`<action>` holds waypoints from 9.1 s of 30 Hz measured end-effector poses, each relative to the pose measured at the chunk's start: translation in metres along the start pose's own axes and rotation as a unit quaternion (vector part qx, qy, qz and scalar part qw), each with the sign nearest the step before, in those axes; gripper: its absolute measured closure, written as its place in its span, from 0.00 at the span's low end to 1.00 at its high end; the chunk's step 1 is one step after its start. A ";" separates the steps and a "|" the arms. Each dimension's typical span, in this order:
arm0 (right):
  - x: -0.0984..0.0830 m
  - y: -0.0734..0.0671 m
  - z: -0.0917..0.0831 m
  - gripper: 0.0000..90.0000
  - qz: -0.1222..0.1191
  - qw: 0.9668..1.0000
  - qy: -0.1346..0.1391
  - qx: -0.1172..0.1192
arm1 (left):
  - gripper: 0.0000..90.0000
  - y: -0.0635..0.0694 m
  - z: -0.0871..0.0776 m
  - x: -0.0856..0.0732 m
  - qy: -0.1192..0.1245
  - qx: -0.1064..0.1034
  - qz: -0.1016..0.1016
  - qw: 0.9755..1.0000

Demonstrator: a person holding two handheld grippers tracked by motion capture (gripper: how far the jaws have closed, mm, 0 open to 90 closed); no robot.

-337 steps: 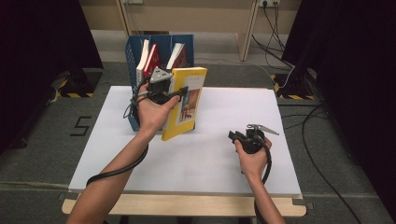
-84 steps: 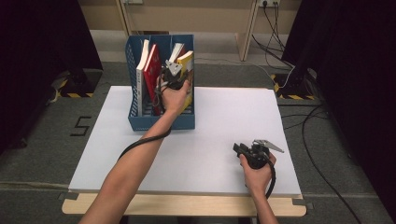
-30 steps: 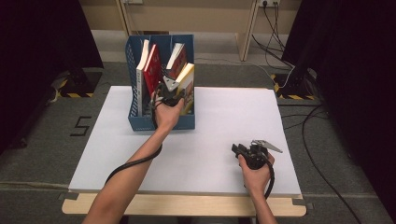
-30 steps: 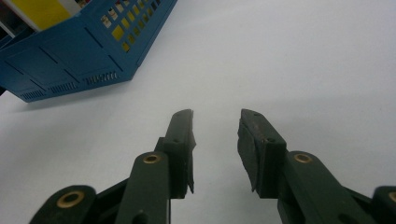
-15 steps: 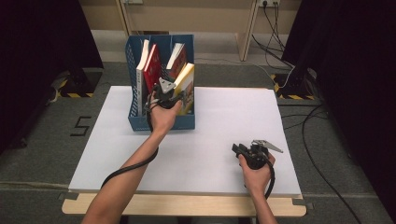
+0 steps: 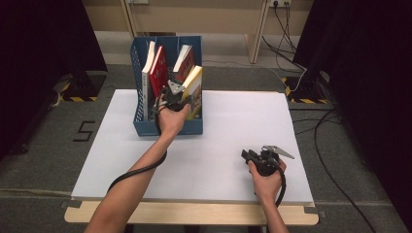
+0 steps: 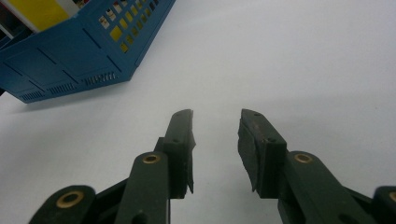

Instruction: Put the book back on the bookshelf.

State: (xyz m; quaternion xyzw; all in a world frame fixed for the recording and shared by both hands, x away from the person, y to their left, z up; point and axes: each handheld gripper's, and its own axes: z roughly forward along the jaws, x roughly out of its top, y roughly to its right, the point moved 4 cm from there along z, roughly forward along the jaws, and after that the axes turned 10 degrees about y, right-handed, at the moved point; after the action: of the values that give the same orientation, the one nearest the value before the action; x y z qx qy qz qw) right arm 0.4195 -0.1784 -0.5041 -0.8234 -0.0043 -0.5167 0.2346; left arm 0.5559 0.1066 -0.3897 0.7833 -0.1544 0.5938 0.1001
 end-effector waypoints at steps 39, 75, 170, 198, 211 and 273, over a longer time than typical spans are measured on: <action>0.001 0.003 -0.001 0.73 0.002 1.000 0.003 -0.001 | 0.84 -0.004 0.033 0.017 0.031 0.042 -0.023 0.998; -0.001 0.002 0.000 0.73 -0.001 1.000 -0.002 0.001 | 0.74 -0.002 0.032 0.014 0.046 0.025 -0.020 0.998; -0.003 0.002 0.002 0.73 0.000 1.000 -0.010 0.003 | 0.81 -0.002 0.047 0.017 0.004 0.042 -0.037 0.998; -0.004 0.002 0.002 0.74 -0.002 1.000 -0.009 0.004 | 0.84 -0.006 0.055 0.023 0.049 0.063 -0.033 0.996; -0.004 0.002 0.001 0.74 -0.003 1.000 -0.012 0.003 | 0.79 -0.005 0.053 0.016 0.050 0.066 -0.007 0.997; -0.002 0.001 -0.001 0.73 0.002 1.000 -0.008 0.001 | 0.51 -0.022 0.017 -0.010 0.021 0.030 -0.046 0.998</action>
State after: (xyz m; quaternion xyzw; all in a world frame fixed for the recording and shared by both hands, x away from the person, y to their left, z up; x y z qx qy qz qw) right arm 0.4177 -0.1793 -0.5054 -0.8271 -0.0051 -0.5101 0.2362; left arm 0.5765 0.1230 -0.4029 0.7797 -0.0980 0.6092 0.1067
